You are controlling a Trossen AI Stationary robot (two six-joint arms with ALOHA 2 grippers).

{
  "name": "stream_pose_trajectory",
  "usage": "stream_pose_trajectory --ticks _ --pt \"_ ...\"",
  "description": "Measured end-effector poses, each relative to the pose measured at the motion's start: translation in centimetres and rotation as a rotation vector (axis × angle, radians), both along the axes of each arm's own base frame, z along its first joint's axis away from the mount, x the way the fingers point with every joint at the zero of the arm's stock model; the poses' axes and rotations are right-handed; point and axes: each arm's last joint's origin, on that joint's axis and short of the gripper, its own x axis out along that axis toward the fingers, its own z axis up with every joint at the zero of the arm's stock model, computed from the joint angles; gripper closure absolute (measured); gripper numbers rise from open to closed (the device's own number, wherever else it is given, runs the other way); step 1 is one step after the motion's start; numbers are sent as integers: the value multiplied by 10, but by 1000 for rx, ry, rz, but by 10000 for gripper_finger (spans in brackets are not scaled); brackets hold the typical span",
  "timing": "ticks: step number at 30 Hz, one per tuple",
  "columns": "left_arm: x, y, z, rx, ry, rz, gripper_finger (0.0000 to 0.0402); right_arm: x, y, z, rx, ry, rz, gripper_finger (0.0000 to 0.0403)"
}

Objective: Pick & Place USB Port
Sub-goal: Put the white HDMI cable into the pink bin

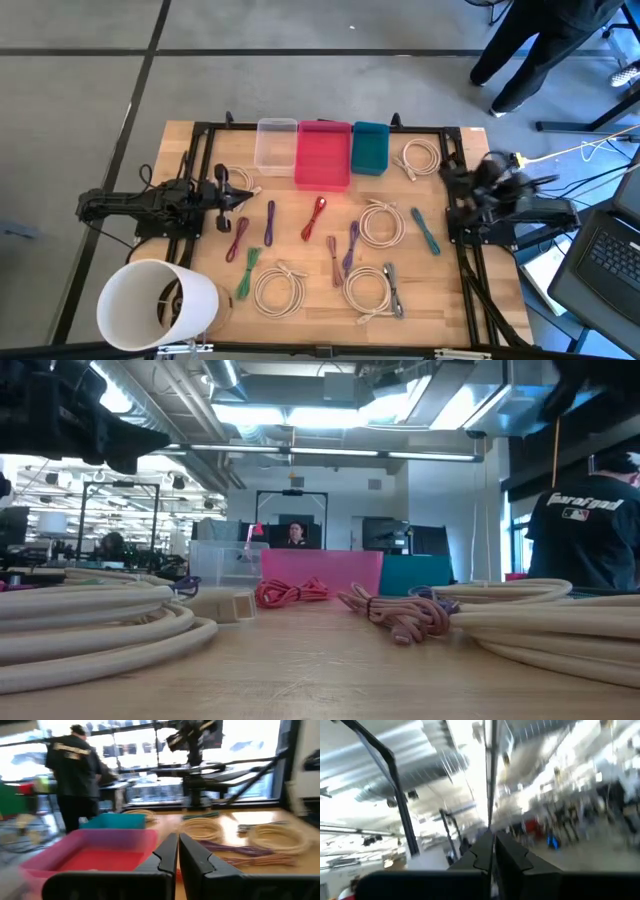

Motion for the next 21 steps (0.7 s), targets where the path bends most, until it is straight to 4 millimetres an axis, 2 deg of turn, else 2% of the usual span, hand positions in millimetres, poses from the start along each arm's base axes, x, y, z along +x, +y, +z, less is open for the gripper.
stream_pose_trajectory --ticks 5,11,14,18,21 --pt "0 1 0 0 0 37 391 -7 -1 68 -171 9 -131 380" --pt "0 1 0 -2 0 52 393 30 -1 128 -264 245 -184 380" --pt "0 1 0 -59 -16 44 390 59 0 140 -239 408 -146 380" --pt "-1 1 6 -169 -100 17 390 95 1 137 -120 675 -48 380" --pt "-2 -1 15 -344 -223 -78 391 114 2 136 -57 785 -30 380"
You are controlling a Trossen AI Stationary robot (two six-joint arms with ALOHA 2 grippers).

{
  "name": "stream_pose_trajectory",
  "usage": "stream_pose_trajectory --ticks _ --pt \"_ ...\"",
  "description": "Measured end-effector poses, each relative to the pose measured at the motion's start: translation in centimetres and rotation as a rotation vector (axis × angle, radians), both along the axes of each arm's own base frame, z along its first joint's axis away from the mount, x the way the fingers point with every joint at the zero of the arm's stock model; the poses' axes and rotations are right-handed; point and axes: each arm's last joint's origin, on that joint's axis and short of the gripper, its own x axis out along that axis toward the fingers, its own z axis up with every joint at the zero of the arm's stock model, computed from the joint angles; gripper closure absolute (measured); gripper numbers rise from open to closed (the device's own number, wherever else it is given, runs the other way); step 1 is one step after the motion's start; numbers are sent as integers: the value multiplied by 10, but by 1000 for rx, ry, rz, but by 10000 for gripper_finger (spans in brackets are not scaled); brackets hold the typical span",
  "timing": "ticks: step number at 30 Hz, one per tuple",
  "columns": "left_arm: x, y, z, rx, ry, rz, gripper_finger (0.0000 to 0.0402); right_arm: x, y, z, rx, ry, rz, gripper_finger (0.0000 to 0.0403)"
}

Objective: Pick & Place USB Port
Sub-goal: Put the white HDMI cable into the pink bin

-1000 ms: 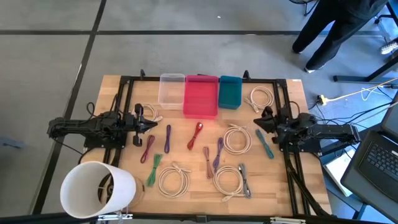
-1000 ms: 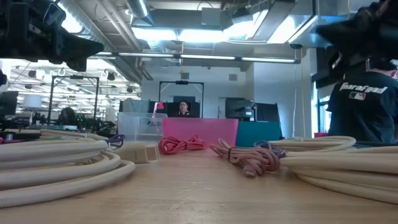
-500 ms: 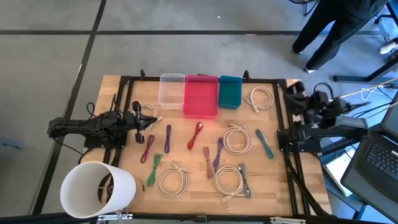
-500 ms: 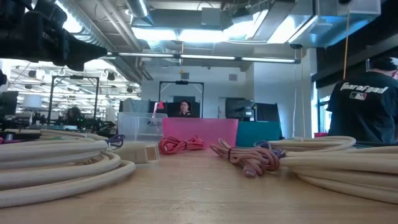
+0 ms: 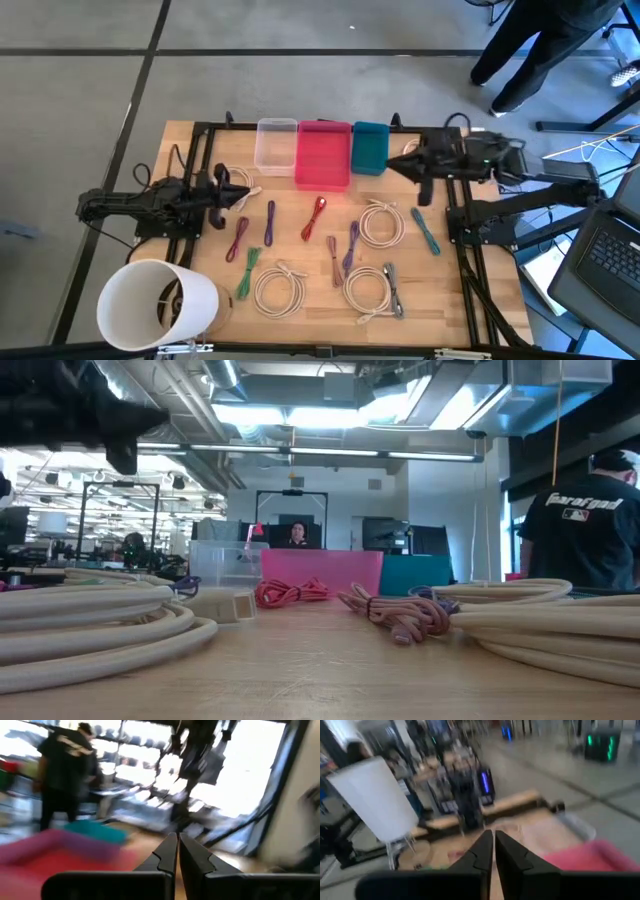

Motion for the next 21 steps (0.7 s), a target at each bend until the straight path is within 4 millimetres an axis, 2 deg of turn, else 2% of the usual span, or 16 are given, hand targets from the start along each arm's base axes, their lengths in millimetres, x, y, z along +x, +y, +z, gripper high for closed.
stream_pose_trajectory --ticks 2,5,8,11,13,16,21 --pt "-1 -1 5 -115 -66 -67 390 10 0 2 3 21 -1 380" --pt "-5 1 18 -171 -221 -28 389 18 0 2 14 68 -3 379" --pt "-14 1 33 -230 -416 -65 391 19 1 2 73 127 -19 379" --pt "-23 -3 53 -189 -539 -207 393 12 1 0 164 217 -49 379" --pt "-33 -5 74 -138 -590 -263 393 6 3 1 213 267 -70 383" --pt "-37 -5 105 -69 -500 -214 394 1 11 8 232 268 -67 395" --pt "-25 -3 150 -19 -71 -93 394 -1 24 5 231 297 -84 394"
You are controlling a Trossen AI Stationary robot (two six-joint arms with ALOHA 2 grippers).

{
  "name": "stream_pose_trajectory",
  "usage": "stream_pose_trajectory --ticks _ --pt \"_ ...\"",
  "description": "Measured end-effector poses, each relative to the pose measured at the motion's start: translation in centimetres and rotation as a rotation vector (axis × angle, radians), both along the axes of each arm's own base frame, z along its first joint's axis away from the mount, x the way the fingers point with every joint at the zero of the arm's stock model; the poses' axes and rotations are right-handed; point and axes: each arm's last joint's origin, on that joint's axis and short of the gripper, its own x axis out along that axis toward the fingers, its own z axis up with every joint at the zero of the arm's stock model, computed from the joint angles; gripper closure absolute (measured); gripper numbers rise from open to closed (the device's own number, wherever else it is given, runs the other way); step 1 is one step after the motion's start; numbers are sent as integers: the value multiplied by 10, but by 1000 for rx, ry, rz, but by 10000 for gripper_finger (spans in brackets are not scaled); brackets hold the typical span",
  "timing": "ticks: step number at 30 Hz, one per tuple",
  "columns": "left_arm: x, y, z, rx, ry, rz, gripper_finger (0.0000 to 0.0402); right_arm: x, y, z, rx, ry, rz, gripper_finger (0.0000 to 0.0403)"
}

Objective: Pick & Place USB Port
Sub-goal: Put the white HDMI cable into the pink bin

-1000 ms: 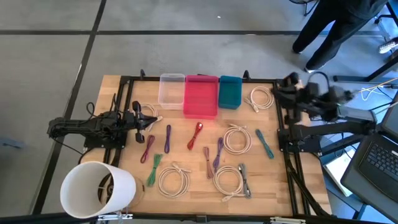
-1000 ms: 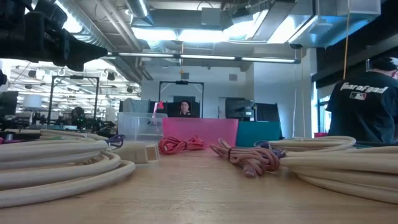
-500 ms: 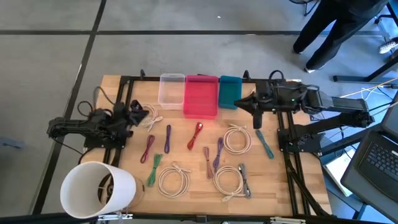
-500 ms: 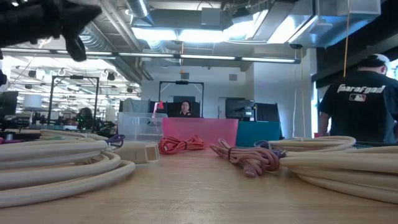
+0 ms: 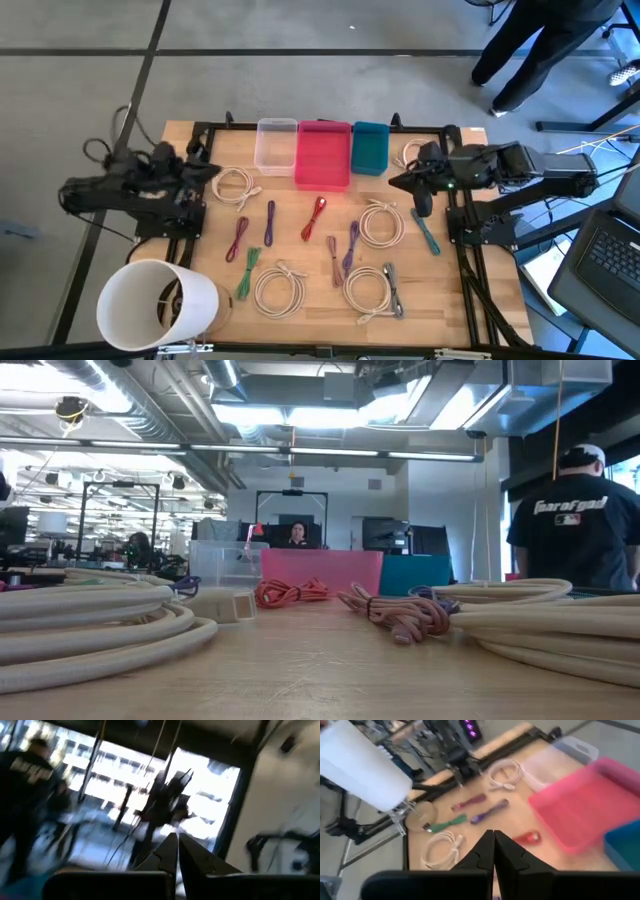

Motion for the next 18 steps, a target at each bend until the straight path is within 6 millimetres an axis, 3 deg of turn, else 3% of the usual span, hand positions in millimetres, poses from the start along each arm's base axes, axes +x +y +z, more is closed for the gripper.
stream_pose_trajectory --ticks 3,7,13,18 --pt "13 1 11 7 256 40 394 -5 0 -16 -16 162 -119 392" --pt "20 4 25 19 429 150 394 -15 -7 -36 -82 413 -285 396" --pt "19 8 38 106 458 302 394 -8 -26 -58 -117 611 -440 384" --pt "15 9 39 119 448 344 394 3 -57 -97 -43 774 -479 337"
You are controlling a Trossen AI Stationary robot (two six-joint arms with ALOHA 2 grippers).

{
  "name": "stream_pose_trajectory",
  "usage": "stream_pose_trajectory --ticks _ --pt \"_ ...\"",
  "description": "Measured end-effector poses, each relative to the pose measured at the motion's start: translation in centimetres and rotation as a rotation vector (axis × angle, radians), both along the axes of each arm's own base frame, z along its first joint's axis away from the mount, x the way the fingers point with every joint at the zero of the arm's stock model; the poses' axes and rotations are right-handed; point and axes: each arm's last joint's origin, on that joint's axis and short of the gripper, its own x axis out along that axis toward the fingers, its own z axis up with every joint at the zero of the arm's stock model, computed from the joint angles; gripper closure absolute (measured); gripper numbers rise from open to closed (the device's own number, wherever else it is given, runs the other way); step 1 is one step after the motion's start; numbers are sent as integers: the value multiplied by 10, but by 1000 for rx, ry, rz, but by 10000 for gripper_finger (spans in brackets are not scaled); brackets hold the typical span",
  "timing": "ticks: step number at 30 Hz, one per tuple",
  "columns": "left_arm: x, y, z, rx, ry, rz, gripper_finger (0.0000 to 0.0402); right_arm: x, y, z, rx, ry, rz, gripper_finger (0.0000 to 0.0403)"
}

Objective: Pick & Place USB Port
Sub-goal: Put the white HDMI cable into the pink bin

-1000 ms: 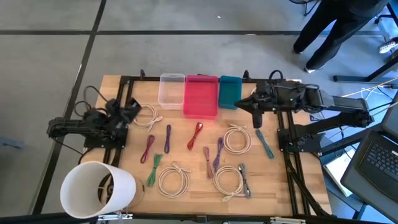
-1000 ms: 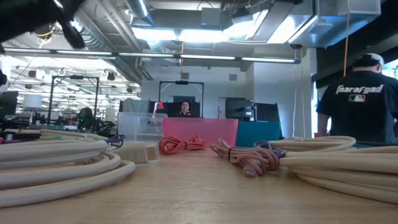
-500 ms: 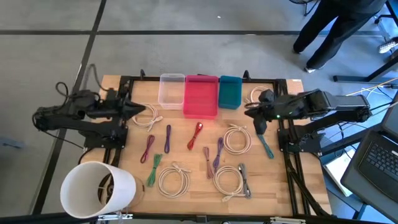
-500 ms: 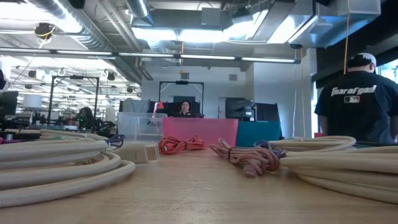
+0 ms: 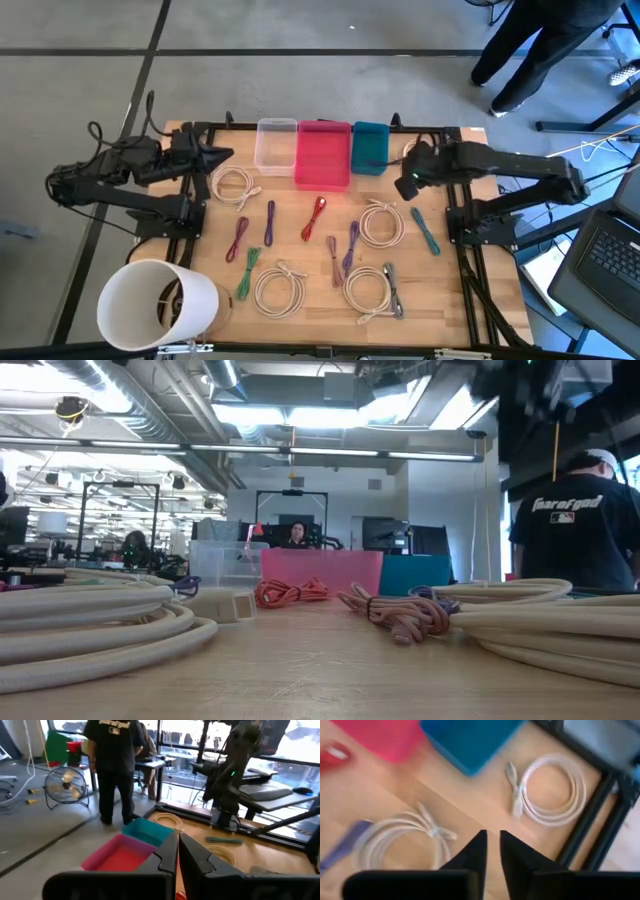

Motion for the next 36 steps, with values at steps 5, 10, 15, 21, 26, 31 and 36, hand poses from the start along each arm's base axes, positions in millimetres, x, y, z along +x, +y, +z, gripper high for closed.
stream_pose_trajectory --ticks 5,10,15,21,26,31,36 --pt "-1 0 0 1 -1 2 394 -8 -37 -37 140 76 -58 275" --pt "-1 0 0 1 0 5 394 -15 -67 -57 172 21 1 223" --pt "-1 1 0 25 9 32 394 -18 -96 -65 108 -10 36 194" --pt "-1 1 0 29 11 32 394 -20 -123 -85 181 31 53 181" --pt "-1 1 -2 29 31 32 394 -13 -137 -111 286 88 81 173" --pt "-2 1 -6 22 72 32 394 -4 -147 -133 307 135 143 179" --pt "-2 1 -7 21 86 32 394 1 -154 -143 288 130 160 191"
